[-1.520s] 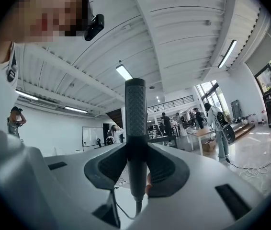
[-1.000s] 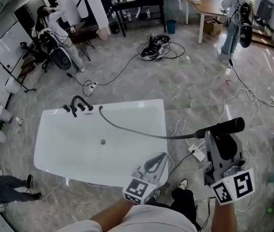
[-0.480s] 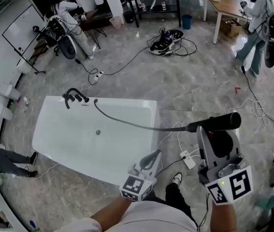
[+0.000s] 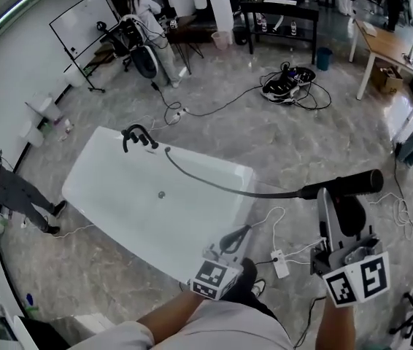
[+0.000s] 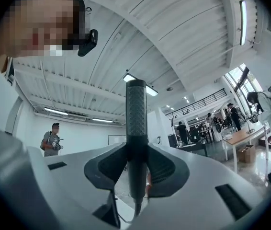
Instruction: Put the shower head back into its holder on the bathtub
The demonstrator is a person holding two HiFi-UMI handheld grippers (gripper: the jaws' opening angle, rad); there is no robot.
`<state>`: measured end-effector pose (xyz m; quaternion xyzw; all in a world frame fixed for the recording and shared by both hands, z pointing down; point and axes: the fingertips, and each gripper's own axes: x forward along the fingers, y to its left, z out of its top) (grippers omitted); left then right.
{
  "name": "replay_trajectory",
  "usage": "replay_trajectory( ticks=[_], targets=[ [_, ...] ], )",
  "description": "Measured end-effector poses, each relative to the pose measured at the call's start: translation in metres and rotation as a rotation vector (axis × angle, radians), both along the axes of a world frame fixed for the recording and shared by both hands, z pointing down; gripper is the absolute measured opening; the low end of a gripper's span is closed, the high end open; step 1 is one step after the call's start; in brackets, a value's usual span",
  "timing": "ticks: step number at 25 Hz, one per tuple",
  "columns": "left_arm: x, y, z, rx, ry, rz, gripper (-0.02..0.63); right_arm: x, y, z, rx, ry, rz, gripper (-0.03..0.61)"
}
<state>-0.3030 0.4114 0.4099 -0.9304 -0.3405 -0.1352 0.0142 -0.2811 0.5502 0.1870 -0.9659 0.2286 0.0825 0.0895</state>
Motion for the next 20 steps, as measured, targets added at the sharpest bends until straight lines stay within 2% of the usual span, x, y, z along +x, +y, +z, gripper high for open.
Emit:
replay_trajectory(
  ticks=[11, 16, 20],
  targets=[
    [0.06, -0.001, 0.011, 0.023, 0.02, -0.095, 0.003, 0.055, 0.004, -0.008, -0.018, 0.032, -0.061, 0.138],
    [0.103, -0.005, 0.028, 0.002, -0.003, -0.124, 0.003, 0.102, -0.003, 0.006, -0.037, 0.005, -0.08, 0.138],
    [0.155, -0.005, 0.037, -0.009, -0.024, -0.147, 0.003, 0.153, -0.009, 0.01, -0.044, -0.02, -0.106, 0.138]
  ],
)
